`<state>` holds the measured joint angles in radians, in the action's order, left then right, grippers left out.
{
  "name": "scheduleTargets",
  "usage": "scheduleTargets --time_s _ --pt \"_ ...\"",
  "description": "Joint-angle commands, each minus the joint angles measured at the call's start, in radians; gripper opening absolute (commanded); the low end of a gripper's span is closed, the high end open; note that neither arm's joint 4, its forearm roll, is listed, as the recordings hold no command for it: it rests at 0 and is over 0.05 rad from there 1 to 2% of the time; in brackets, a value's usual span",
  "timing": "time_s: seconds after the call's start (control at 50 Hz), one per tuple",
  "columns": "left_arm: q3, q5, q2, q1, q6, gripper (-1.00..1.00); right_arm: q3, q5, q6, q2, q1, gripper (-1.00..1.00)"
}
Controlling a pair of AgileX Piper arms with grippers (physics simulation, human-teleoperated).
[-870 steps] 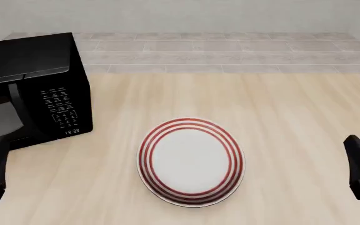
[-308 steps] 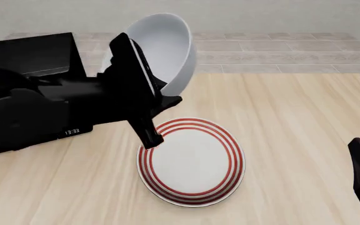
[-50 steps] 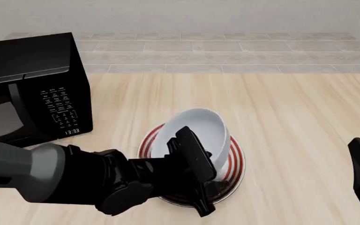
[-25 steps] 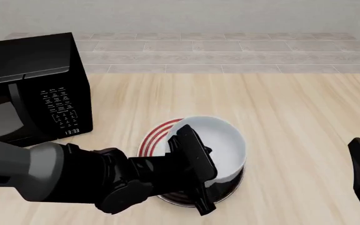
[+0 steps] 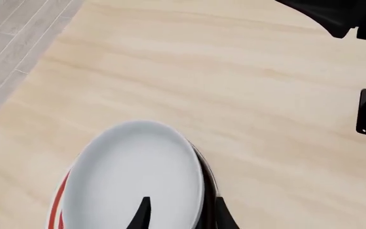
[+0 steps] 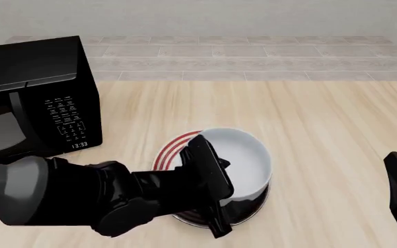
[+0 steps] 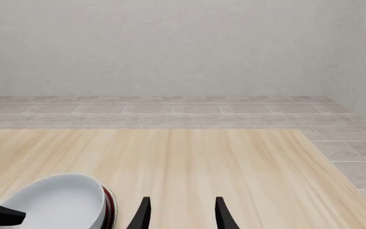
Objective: Pick up the white bowl and put it on the plate.
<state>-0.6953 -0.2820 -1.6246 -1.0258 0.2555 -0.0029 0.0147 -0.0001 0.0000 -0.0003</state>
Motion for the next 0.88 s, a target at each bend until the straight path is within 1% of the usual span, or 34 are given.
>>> scheduleTargets --time_s 0.02,0.08,0.26,0.28,0.3,0.32,0.34,0.46,0.5,0.62,0.66,0.68,0.72,0.74,0.8,0.88 --pt "0.034 0.026 0.079 0.013 0.019 1.00 0.000 -0.017 0.000 0.006 0.000 1.00" --pt "0.060 0.025 0.105 0.009 0.027 1.00 0.000 -0.017 0.000 0.006 0.001 1.00" --pt "0.094 0.055 0.194 0.013 0.034 1.00 0.000 -0.017 0.000 0.006 0.000 1.00" --pt "0.105 0.061 0.234 0.011 0.019 1.00 0.000 -0.017 0.000 0.006 0.000 1.00" --pt "0.105 0.061 0.234 0.011 0.019 1.00 0.000 -0.017 0.000 0.006 0.000 1.00" --pt "0.117 0.066 0.268 0.010 0.008 1.00 0.000 -0.017 0.000 0.006 0.000 1.00" --pt "0.117 0.066 0.269 0.010 0.008 1.00 0.000 -0.017 0.000 0.006 0.000 1.00" --pt "0.177 0.067 0.379 0.037 0.015 1.00 0.000 -0.017 0.000 0.006 0.000 1.00" --pt "0.200 0.069 0.425 0.048 -0.002 1.00 0.000 -0.017 0.000 0.006 0.000 1.00" --pt "0.261 0.072 0.522 0.055 -0.004 1.00 0.000 -0.017 0.000 0.006 0.001 1.00" --pt "0.276 0.086 0.575 0.055 -0.025 1.00 0.000 -0.017 0.000 0.006 0.001 1.00" --pt "0.288 0.083 0.596 0.070 -0.024 1.00 0.000 -0.017 0.000 0.006 0.001 1.00" --pt "0.300 0.091 0.623 0.063 -0.040 1.00 0.000 -0.017 0.000 0.006 0.000 1.00" --pt "0.307 0.090 0.633 0.064 -0.034 1.00 0.000 -0.017 0.000 0.006 0.000 1.00" --pt "0.335 0.088 0.675 0.066 -0.047 1.00 0.000 -0.017 0.000 0.006 0.000 1.00" --pt "0.376 0.095 0.761 0.068 -0.054 1.00 0.000 -0.017 0.000 0.006 0.000 1.00"
